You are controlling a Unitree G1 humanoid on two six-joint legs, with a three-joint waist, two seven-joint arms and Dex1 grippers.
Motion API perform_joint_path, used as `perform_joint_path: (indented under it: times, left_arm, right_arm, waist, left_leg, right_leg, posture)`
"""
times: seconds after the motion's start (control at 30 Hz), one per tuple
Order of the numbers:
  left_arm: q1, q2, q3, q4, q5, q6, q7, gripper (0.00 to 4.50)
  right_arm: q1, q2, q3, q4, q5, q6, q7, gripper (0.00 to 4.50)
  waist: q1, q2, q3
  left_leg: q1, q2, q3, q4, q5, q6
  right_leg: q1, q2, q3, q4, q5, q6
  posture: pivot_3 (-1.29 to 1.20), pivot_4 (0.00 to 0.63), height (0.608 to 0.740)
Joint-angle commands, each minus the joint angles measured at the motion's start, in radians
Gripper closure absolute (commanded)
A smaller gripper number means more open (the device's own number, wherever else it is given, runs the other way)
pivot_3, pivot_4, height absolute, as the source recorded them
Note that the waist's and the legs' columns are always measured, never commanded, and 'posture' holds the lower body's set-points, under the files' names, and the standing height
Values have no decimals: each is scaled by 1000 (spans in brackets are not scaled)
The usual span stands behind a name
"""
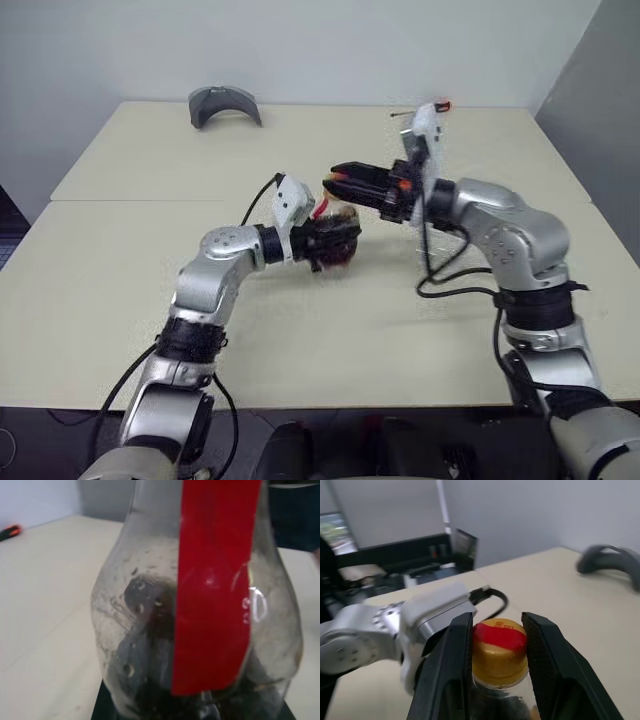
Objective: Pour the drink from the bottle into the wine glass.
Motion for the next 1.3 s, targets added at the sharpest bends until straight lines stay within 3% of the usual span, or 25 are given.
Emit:
perform_joint_path:
  times: [0.03,0.23,0.5,0.57,0.83,1.3]
  left_arm:
    - [3,37,-3,-199,-113,73,-60,3506]
    - [46,76,-1,-297,-172,145,-56,3511]
    - [47,92,21,-235,-140,107,-35,3514]
    - [57,102,28,-215,-130,94,-29,3514]
    - [49,96,13,-63,-64,-7,-12,3514]
    - [-19,44,-13,57,-22,-93,-28,3514]
  right_arm:
    - [-35,-49,11,-37,82,45,130,3319]
    - [-43,-95,33,-7,71,33,188,3319]
    - [2,-108,-35,-36,88,48,99,516]
    - [32,-118,-64,-70,108,71,61,0]
    - [72,-101,-106,-162,111,80,-89,0]
    - [42,-30,-3,-182,22,18,-193,0]
  waist:
    - [-2,0,0]
    - [-4,0,0]
    - [-4,1,0]
    - [-3,1,0]
    - [-4,2,1]
    - [-4,2,1]
  left_leg:
    - [0,0,0,0,0,0]
    - [2,0,0,0,-1,2]
    - [1,0,0,0,-1,2]
    - [1,0,0,0,-1,1]
    - [1,0,0,0,-1,2]
    - [1,0,0,0,-1,1]
  right_leg:
    - [0,0,0,0,0,0]
    - [1,0,0,0,0,0]
    - [1,0,0,0,0,0]
    - [1,0,0,0,0,0]
    - [1,0,0,0,0,0]
    - [0,0,0,0,0,0]
  posture:
    - [0,150,740]
    - [0,150,740]
    - [0,150,740]
    - [0,150,740]
    - [0,150,740]
    - [0,150,740]
